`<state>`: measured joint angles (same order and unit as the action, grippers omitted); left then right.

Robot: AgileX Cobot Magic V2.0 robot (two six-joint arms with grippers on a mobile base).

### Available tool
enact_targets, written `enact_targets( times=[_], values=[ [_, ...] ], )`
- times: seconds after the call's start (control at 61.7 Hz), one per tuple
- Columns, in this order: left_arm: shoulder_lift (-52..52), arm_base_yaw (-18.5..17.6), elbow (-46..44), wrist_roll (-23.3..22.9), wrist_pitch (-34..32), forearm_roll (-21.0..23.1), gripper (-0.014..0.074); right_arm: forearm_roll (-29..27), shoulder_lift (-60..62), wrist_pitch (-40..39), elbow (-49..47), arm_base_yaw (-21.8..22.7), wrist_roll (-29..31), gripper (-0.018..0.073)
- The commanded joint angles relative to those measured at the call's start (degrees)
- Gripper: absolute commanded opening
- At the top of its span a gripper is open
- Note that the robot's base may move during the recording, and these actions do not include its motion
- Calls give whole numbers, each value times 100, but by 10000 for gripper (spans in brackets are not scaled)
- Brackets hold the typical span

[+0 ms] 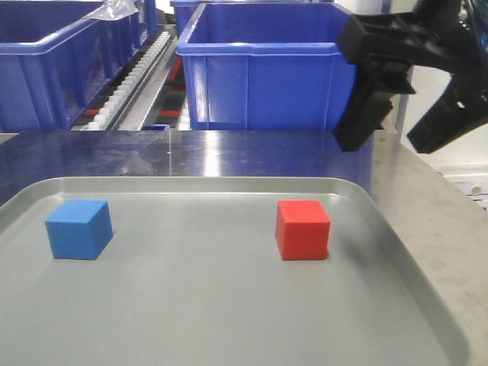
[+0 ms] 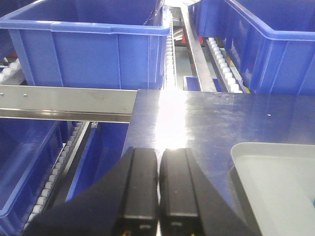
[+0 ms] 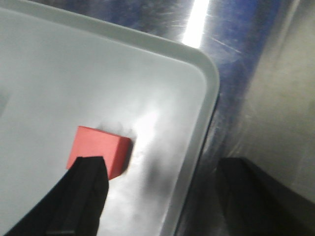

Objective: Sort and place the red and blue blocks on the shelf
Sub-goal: 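Lower the open right gripper over the red cube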

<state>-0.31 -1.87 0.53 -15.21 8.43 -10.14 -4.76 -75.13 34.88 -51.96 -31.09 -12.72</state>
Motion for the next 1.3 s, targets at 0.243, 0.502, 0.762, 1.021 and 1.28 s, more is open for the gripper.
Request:
enact_targets(
  times=[0.243, 0.502, 0.762, 1.021, 1.28],
  values=[
    [-107, -43, 240, -31, -491, -8, 123, -204, -334, -175, -445, -454, 8, 573],
    [-107, -43, 240, -31, -491, -8, 123, -229, -697, 7, -799, -510, 8, 573],
    [-107, -43, 240, -31, -491, -8, 123, -374, -913, 14, -809, -510, 8, 573],
    [-107, -43, 240, -31, -491, -8, 123, -395, -964, -131, -809, -510, 8, 573],
    [-107, -43, 240, -31, -491, -8, 123, -400, -1170, -150, -943, -665, 8, 573]
  ],
)
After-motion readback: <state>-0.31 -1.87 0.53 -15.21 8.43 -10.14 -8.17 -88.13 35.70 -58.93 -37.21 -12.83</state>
